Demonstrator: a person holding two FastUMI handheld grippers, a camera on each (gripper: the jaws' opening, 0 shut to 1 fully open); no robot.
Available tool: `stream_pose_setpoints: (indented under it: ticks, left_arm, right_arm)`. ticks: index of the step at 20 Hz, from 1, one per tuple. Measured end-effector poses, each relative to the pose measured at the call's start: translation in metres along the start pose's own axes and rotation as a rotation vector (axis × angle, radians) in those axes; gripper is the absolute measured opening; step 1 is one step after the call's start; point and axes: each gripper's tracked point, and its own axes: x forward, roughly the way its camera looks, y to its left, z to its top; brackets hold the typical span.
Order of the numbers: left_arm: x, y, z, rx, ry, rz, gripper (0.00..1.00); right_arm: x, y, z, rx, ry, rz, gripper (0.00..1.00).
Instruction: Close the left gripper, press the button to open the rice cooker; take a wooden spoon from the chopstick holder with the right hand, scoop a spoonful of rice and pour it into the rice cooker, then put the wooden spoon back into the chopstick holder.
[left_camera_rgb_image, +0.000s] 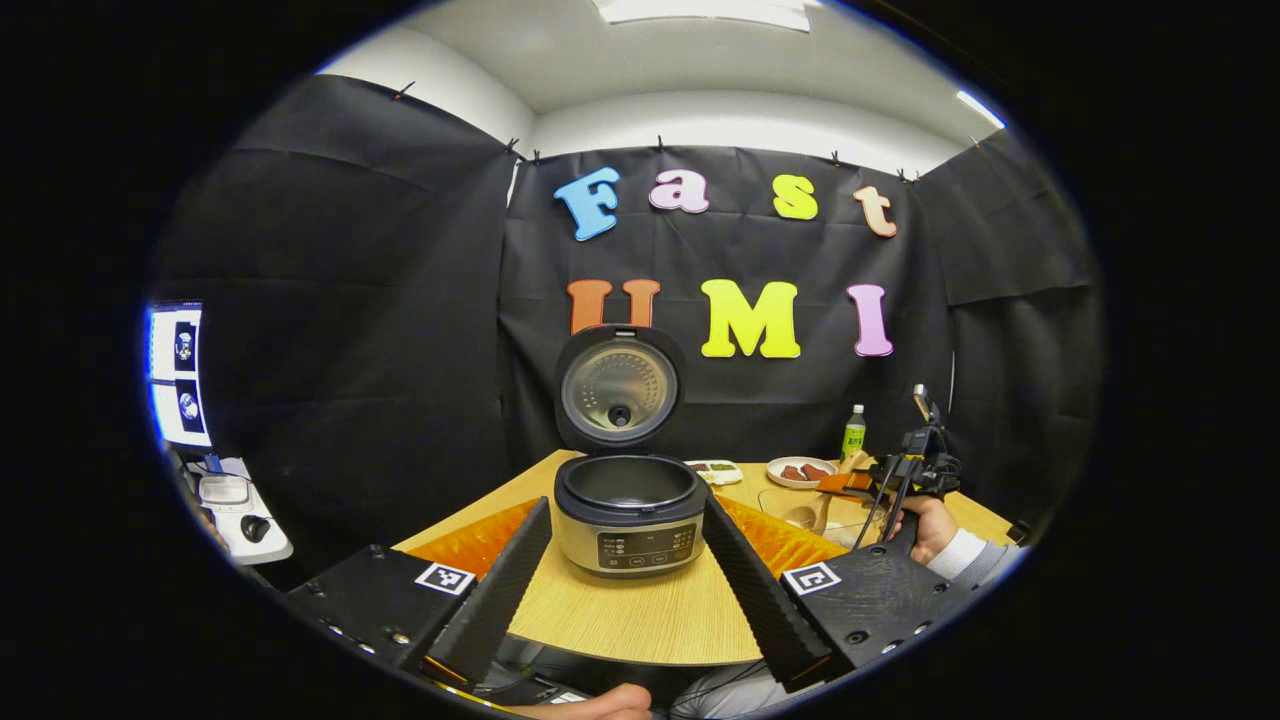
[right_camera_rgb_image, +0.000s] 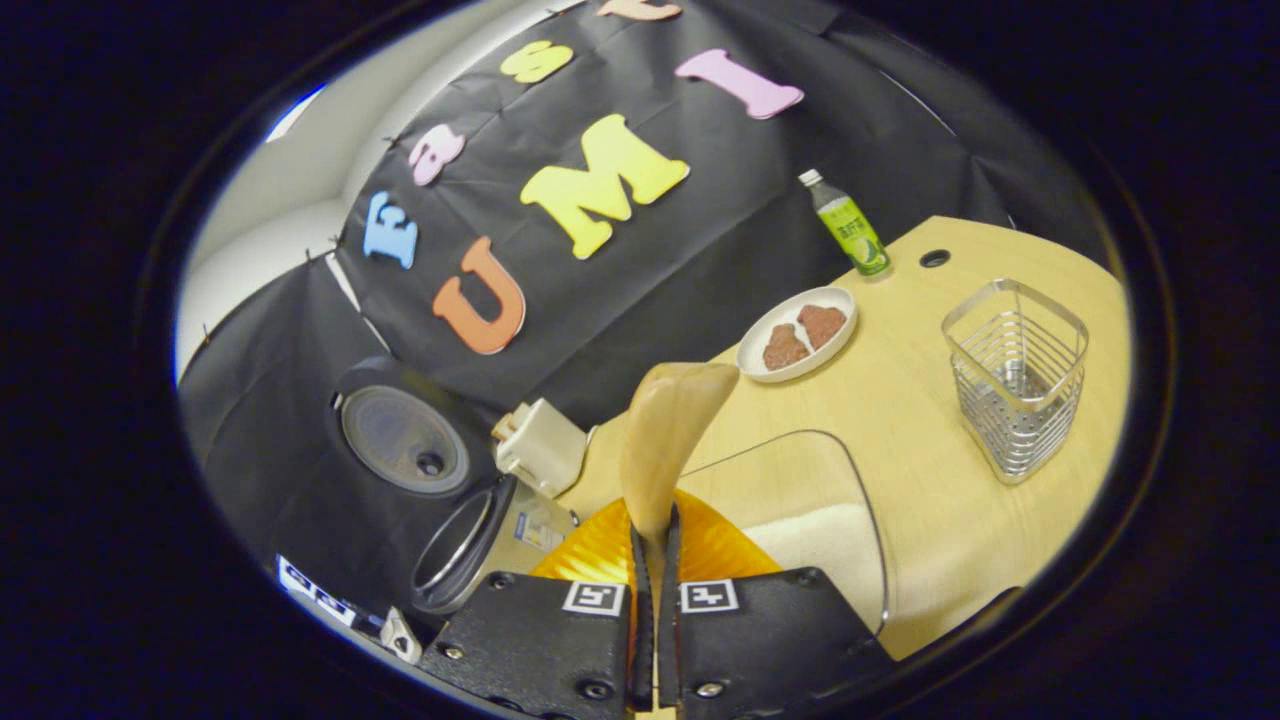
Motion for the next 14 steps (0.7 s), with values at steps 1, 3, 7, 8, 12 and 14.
stream_pose_setpoints:
  ticks: [1, 3, 7, 8, 12, 14]
  left_arm:
    - [-0.001, -0.004, 0.0, 0.0, 0.001, -0.007, 0.96]
    - [-0.002, -0.009, 0.001, 0.006, 0.0, -0.018, 0.96]
    - [-0.003, -0.01, 0.0, 0.019, -0.001, -0.014, 0.96]
    - [-0.004, -0.009, 0.002, 0.021, -0.004, -0.013, 0.96]
    - [-0.006, -0.008, 0.006, 0.03, -0.016, -0.008, 0.96]
    - [-0.01, -0.005, 0.008, 0.038, -0.02, -0.004, 0.96]
  right_arm:
    - [-0.004, -0.003, 0.007, 0.067, -0.014, 0.009, 0.07]
    - [-0.011, -0.01, 0.02, 0.228, -0.037, 0.038, 0.07]
    - [-0.023, -0.023, 0.041, 0.587, -0.089, 0.121, 0.07]
    - [-0.023, -0.025, 0.042, 0.687, -0.086, 0.142, 0.07]
    - [-0.027, -0.022, 0.046, 0.832, -0.068, 0.173, 0.07]
    - [-0.028, -0.011, 0.052, 0.821, -0.09, 0.173, 0.07]
